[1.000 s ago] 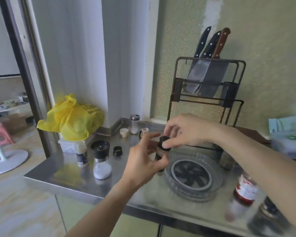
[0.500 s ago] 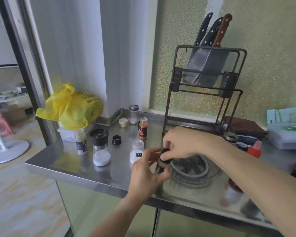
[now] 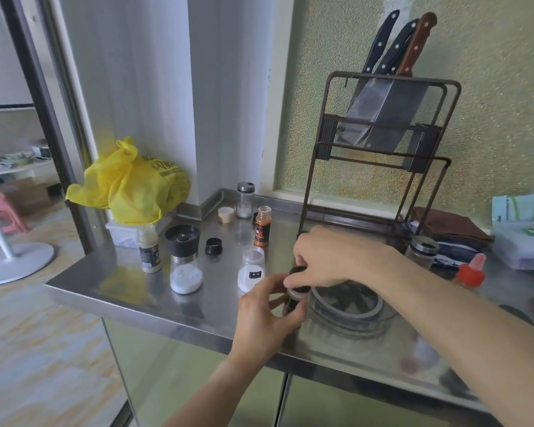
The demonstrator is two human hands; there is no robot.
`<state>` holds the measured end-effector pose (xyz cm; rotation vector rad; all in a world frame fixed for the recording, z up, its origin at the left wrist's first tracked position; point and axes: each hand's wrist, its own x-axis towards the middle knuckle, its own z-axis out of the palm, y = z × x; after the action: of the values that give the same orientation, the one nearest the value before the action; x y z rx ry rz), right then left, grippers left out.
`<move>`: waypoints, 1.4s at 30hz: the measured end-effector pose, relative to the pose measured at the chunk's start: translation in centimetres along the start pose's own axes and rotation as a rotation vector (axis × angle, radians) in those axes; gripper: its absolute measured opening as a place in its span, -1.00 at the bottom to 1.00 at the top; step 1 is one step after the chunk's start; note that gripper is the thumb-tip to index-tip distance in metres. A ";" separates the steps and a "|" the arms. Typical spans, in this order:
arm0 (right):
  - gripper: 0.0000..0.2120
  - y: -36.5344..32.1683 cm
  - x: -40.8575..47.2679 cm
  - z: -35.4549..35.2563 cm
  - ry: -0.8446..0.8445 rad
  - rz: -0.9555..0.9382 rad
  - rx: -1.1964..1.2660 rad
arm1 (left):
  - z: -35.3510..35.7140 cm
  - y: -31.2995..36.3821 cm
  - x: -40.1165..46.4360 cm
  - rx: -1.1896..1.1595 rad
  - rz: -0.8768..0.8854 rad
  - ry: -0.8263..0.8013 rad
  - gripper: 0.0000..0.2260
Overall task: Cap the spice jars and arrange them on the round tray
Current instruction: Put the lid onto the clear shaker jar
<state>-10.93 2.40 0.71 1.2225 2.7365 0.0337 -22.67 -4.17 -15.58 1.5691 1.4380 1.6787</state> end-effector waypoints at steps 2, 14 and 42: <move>-0.58 -0.1 0.1 0.0 -0.037 -0.006 -0.005 | 0.0 -0.4 0.1 -0.015 0.008 0.017 -0.68; -0.45 -0.2 0.1 -0.7 -0.043 0.041 0.018 | 0.0 -0.9 -0.3 0.003 -0.015 0.023 -0.65; -0.32 -0.6 -0.5 -1.4 -0.019 0.059 0.065 | -3.5 0.6 -2.3 0.238 0.083 0.044 -0.44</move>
<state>-11.23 1.68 2.09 1.3125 2.7049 -0.0614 -25.00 -7.66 -15.48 1.7485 1.6687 1.6467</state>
